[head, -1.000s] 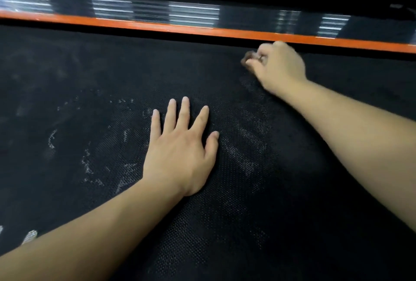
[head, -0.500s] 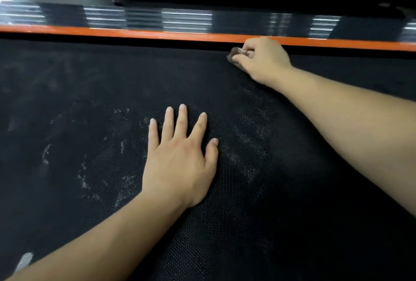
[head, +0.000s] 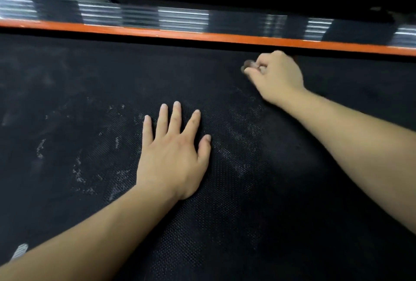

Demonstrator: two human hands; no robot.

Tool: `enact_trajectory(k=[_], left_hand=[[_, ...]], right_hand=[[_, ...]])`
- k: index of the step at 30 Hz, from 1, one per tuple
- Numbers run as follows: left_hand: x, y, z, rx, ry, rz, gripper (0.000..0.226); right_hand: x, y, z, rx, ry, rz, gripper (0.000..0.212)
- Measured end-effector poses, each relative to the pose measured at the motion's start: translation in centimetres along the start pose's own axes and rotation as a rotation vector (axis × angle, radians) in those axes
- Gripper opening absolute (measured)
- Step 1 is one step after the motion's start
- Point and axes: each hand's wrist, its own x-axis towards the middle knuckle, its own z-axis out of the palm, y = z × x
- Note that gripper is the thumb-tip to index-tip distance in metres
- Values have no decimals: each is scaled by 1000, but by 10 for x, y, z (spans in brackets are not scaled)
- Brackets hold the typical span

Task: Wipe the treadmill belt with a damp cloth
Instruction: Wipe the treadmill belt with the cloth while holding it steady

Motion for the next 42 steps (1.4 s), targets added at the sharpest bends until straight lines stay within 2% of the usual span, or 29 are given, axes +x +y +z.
enact_trajectory(k=[2,5,6,9,11,14,15,19,20,22,24,26,28,32,33,34,35,37,38,40,42], left_hand=[[1,1,1,-6,-5,-1,70],[2,0,0,-6,3,-1,71],[1,0,-1,-5,4,-6,72],[1,0,-1,5,-3,-12,72],[2,0,-1,10,-9,-10,68],[2,1,-2,6,-6,-10,65],[1,1,-3,8,-7,-11,65],[1,2,-4,-6,-20,-13,65],[1,1,-5,-11,-18,-15,65],[1,2,-5,-16,-15,-15,65],[1,2,-4,-17,-19,-17,64],[1,1,-3,-15,-12,-21,64],[1,1,-3,-12,-6,-20,64],[0,1,-2,-19,-13,-22,62],[0,1,-2,-20,-11,-22,62],[1,1,-2,-20,-8,-24,62],[0,1,-2,-20,-4,-27,63],[0,1,-1,-14,8,-30,63],[0,1,-1,-12,8,-29,64],[0,2,-2,-12,-7,-25,63],[1,2,-1,-14,-8,-30,62]], right_hand=[[-7,10,-13,18,-96,-51,25],[9,23,-28,-59,24,169,29],[2,16,-24,-97,62,160,32],[-45,-14,-9,-91,-17,-127,39],[-55,-4,-16,-117,-30,-181,42],[-34,22,-34,-159,91,105,42],[-42,16,-33,-134,102,130,40],[-103,-19,-22,29,-112,-225,29],[-102,-13,-27,11,-121,-228,29],[-81,8,-37,-53,-24,-42,31],[-91,6,-37,-61,42,31,31],[-129,-17,-29,13,-49,-168,27],[-147,-19,-31,103,-154,-266,26],[-115,4,-44,-99,20,-19,29],[-127,-3,-42,-114,50,-45,30],[-149,-18,-38,-96,26,-152,29],[-175,-34,-35,-18,-39,-254,28],[-192,-33,-38,75,-135,-327,28],[-182,-24,-41,44,-115,-273,29],[-150,2,-46,-39,-3,-41,31],[-158,0,-46,-32,54,30,29]])
